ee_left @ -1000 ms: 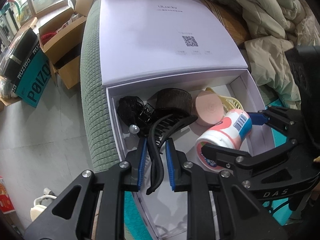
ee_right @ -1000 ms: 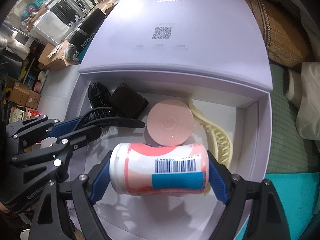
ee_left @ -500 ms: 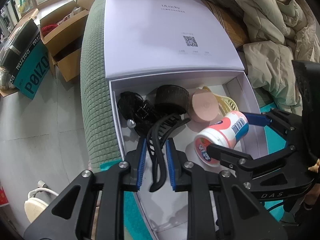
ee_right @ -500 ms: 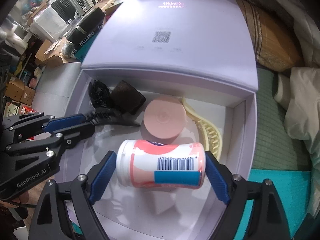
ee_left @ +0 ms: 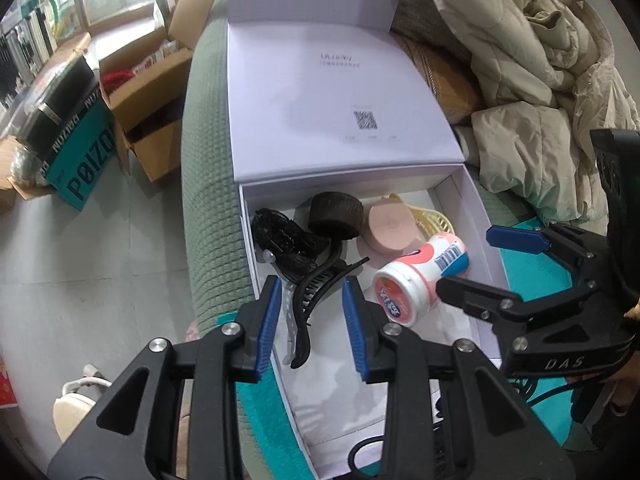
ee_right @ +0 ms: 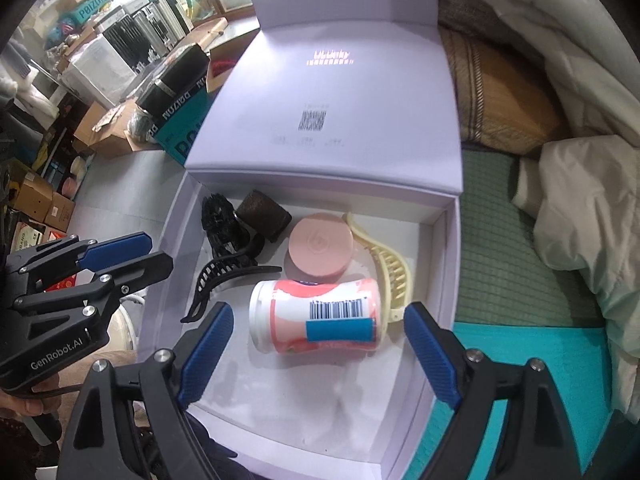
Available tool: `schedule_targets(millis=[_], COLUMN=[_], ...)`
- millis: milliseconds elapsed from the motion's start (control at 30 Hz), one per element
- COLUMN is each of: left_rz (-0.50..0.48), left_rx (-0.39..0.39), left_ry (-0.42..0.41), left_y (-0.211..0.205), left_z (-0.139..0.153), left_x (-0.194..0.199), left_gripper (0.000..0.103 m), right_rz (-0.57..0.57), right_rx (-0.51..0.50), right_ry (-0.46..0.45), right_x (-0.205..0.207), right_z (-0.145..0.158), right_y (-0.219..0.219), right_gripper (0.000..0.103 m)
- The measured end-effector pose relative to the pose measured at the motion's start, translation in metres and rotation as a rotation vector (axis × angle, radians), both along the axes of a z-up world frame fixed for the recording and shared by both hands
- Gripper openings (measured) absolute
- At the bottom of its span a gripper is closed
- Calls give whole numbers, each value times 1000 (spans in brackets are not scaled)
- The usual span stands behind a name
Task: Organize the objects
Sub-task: 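Lower the container into the box with the right tool while the left tool lowers the claw clip, then open both tools to release the items and withdraw from the box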
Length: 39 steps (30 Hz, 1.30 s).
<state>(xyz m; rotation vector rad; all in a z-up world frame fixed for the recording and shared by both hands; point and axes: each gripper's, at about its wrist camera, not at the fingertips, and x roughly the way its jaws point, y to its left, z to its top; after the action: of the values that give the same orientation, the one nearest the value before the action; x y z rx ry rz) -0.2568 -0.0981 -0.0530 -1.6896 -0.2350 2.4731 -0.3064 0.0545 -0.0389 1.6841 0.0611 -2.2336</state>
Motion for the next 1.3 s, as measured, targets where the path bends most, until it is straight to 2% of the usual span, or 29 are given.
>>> schedule_targets(millis=[267,500,633,767,900,967,1300], left_rz=[-4,16,27,31,31,31,13], left_rx=[-28,-75,-86,-106,-129,-133,-181], left_ry=[36,36,62,84,121,141,152], left_y=[9,18,20,24,28,29,43], left_z=[27,43,54,64,75,81,93], left_x=[15,23,30,36,44,49,67], left_gripper=[30,39,42,51,67,69,71], right_rz=[22,16,22,29,27,28,31], right_rx=[-20,-24,-12,-6,-6,-8,-10], right_ry=[53,104,145,174,196,201,217], right_x=[11,23,33,41,48,52,75], right_z=[28,48,64,78,89,93,109], right_y=[6,14,18,22,25,27,37], right_gripper=[92,92,102,103,103,103,103])
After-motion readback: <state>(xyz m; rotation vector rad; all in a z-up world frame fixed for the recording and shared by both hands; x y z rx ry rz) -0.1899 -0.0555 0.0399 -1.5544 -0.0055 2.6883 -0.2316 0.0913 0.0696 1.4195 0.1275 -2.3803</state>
